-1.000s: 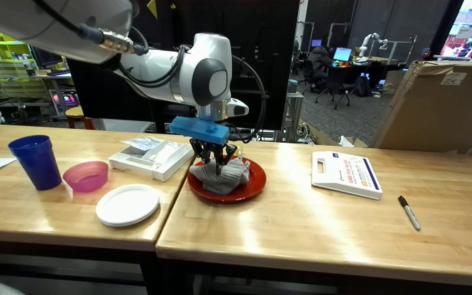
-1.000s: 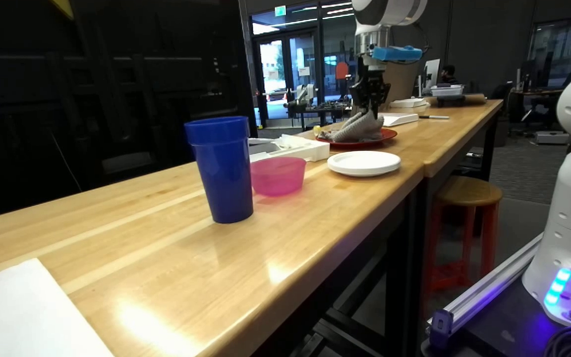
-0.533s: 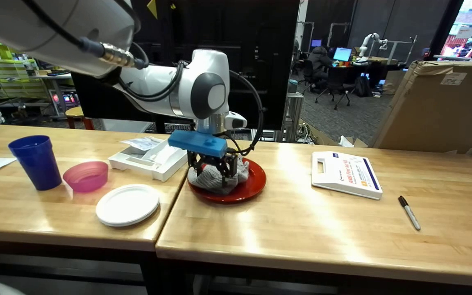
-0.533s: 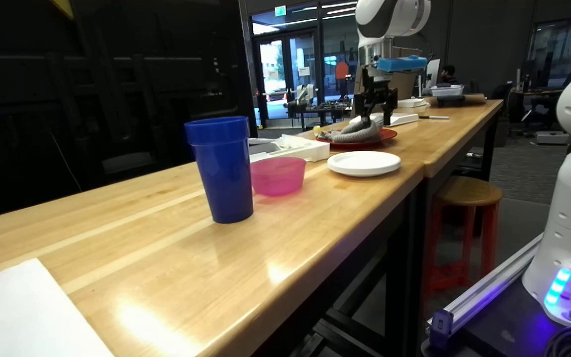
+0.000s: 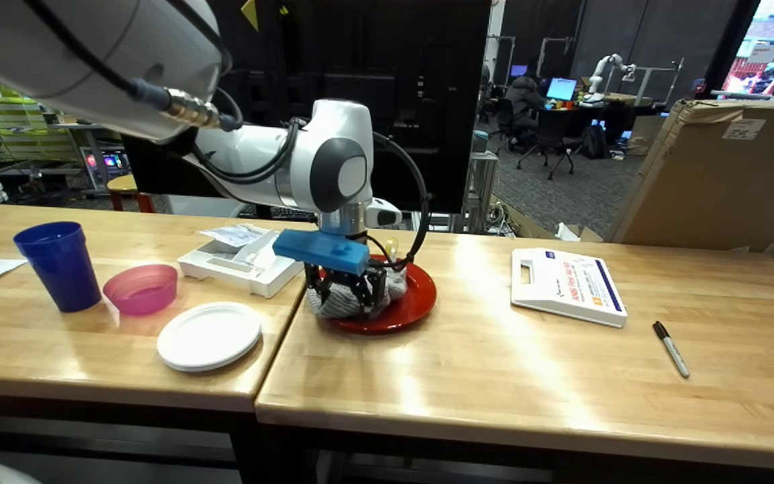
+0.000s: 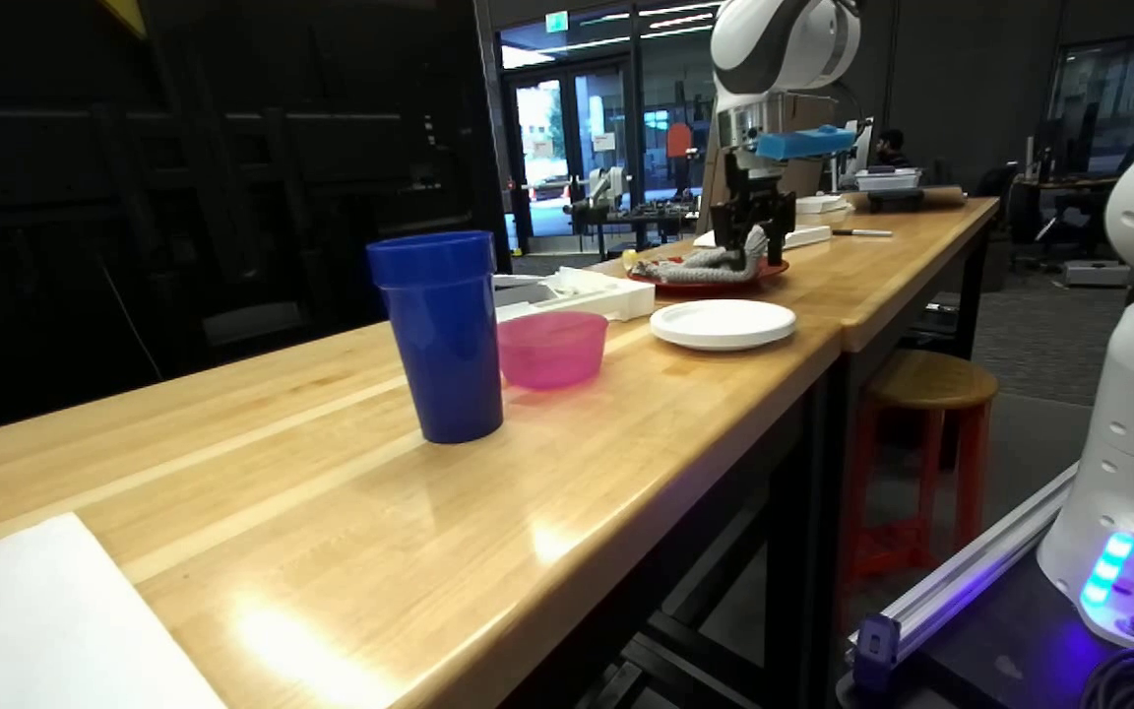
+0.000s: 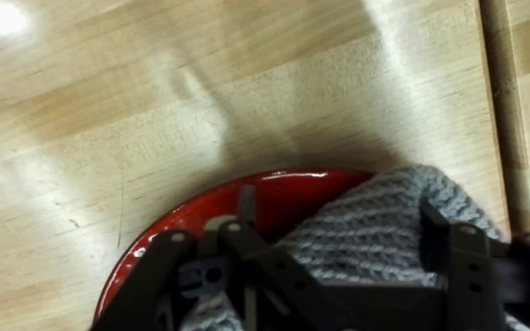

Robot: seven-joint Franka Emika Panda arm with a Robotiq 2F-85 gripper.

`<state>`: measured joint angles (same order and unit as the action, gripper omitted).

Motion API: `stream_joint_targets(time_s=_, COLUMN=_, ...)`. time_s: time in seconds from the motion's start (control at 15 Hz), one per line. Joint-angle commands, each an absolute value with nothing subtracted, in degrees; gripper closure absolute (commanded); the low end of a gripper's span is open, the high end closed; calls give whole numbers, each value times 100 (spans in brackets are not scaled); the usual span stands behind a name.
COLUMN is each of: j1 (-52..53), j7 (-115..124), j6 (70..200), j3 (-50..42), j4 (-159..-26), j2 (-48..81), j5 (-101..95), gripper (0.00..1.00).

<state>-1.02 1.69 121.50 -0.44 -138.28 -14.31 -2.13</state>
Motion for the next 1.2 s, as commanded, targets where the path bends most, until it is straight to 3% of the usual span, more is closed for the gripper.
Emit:
stream_joint_targets(time_s=0.0, j1=-104, j7=112, j6=12279, j3=-49, j4=-13939, j2=-1500, j5=-243, gripper=56)
stream_joint_targets(time_s=0.4, j1=-101, j7=57, j6=12378, j3=-68, j4=-13931, j2=-1478, j5=-200, gripper=99)
stream_joint_targets(time_s=0.93, j1=-328, j7=301, j6=12556, j3=-201, j4=-13782, j2=-1497, j5=-357, gripper=98)
stream_joint_targets(time_s=1.13, j1=-579, j7=544, j6=12713, j3=-116, j4=-13709, j2=-1417, j5=-1264, gripper=98)
